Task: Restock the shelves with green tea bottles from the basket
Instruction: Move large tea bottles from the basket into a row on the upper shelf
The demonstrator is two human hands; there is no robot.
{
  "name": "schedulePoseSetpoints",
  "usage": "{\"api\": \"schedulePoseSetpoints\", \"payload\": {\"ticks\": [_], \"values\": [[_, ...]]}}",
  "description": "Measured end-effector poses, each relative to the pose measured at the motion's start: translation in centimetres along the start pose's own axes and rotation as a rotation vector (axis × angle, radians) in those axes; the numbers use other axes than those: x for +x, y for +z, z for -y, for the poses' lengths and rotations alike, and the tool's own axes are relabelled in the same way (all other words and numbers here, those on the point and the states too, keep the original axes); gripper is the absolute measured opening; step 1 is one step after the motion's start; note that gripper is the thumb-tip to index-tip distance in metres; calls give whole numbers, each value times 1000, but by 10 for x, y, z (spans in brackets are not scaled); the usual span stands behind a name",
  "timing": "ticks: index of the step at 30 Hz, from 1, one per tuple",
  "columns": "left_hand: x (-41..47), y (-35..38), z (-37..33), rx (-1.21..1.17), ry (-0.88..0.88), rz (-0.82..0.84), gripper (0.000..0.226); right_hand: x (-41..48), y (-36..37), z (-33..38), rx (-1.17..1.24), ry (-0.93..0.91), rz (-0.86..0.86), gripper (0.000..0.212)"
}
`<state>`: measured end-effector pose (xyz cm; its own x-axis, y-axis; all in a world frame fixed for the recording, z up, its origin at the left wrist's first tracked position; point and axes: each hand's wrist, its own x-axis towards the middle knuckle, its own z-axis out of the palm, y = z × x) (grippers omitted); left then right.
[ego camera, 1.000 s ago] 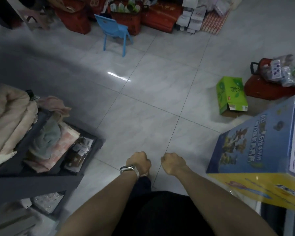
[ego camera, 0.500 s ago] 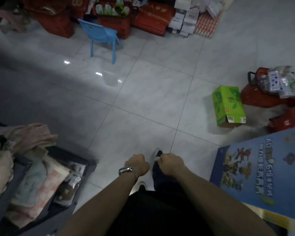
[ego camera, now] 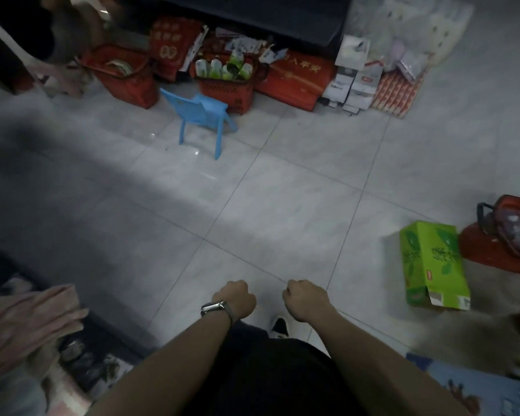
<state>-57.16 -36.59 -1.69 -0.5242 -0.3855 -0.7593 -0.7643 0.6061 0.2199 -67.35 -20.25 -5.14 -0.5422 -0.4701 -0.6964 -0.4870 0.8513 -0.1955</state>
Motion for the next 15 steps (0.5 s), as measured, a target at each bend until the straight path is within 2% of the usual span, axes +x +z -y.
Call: {"api": "schedulePoseSetpoints", "payload": {"ticks": [10, 13, 15], "values": [[123, -109, -47, 20, -6, 1, 34, 125, -110, 24, -113, 15, 82, 41], [165, -153, -50, 28, 42, 4, 18, 169, -146, 34, -131, 38, 84, 40], [188, -185, -50, 18, 54, 17, 18, 194, -173, 43, -134, 62, 87, 39]]}}
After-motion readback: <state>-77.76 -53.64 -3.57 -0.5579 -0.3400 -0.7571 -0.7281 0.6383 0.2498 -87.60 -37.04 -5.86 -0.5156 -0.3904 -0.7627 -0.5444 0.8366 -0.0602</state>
